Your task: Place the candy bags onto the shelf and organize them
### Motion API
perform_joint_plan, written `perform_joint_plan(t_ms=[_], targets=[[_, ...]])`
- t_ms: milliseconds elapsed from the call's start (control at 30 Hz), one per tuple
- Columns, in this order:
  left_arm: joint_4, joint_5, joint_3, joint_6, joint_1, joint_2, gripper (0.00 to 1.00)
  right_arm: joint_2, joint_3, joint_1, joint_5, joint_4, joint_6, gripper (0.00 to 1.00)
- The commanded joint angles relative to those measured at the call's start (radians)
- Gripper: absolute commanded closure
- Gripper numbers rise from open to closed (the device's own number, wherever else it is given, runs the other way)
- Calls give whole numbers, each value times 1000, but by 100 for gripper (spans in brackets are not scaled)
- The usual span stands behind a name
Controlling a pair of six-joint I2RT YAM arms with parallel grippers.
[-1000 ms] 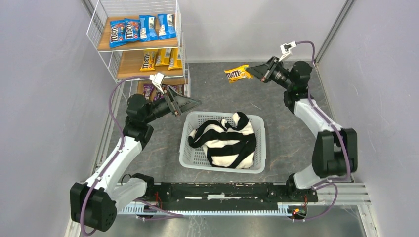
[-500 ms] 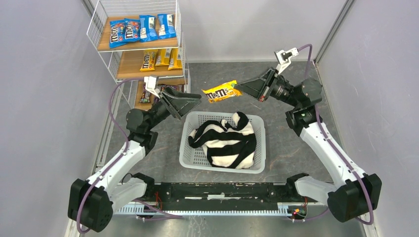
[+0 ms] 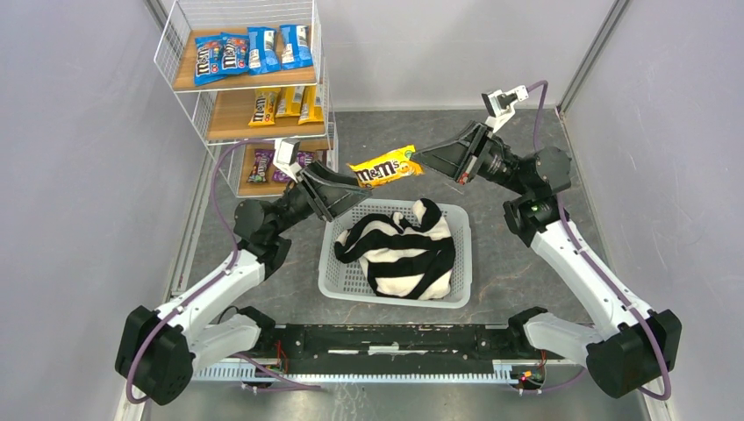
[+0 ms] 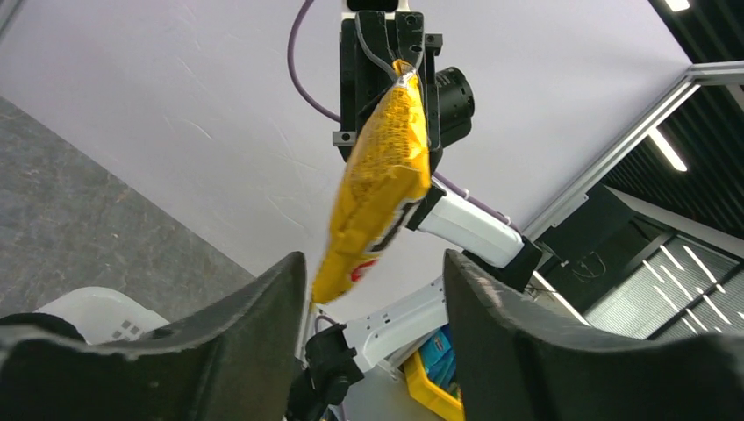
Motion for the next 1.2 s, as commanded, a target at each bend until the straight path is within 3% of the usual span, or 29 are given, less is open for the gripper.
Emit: perform_joint_plan(t_ms=[0,333,400,467,600,667,900,1033,1167], targets=[[-12,-58,15,15,-6,-27,41,-18,-15,6,27,78,40,100],[-229,-114,64,114,-6,-96,74,12,-53,7,18,82,34,100],[-288,-136,76,136,-6,-113,81,24,-55,7,19,81,24,95],[-376,-185,87,160,-4,-141,85,36,-49,6,19,65,-10,81],[-688,-346,144,199,12,-223,90,52,-3,-17,49,-140,-179,48],[-872,-433,190,202,34,-264,94,54,5,-46,56,-202,-238,41],[-1400,-821,422,183,114,-326,94,51,17,-140,75,-349,-391,33],[-1466,-959,501,172,133,-294,93,56,15,-142,75,-372,-437,32],[-1463,-988,562,175,177,-220,91,62,14,-149,56,-380,-458,32]])
